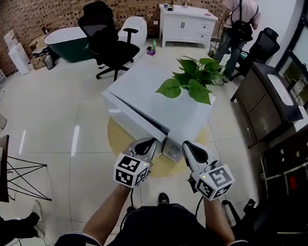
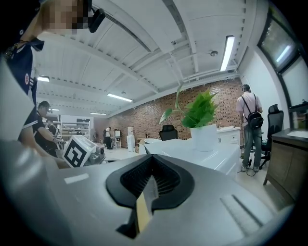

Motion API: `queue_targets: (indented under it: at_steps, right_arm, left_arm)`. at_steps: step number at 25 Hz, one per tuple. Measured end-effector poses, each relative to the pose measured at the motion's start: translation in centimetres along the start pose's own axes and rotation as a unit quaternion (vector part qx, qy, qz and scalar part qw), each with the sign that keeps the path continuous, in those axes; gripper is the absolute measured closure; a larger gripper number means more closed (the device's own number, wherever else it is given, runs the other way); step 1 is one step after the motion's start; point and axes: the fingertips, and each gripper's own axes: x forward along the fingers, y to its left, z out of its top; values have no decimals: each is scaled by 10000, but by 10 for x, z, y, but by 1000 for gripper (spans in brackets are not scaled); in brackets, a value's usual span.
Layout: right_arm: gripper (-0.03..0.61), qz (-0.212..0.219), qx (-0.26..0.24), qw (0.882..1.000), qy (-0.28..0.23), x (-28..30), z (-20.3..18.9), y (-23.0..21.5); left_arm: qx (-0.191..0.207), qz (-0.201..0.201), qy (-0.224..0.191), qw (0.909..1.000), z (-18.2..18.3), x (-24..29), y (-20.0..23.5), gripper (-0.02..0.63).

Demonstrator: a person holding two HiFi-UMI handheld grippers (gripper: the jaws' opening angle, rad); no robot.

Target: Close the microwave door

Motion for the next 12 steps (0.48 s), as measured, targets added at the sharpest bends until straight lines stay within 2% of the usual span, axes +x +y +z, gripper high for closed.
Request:
queue_targets:
  at_steps: [12]
  right_arm:
    - [577, 49, 68, 9998, -154, 6, 10, -23]
  left_arm:
    - [74, 54, 42, 9999, 3, 10, -2, 601]
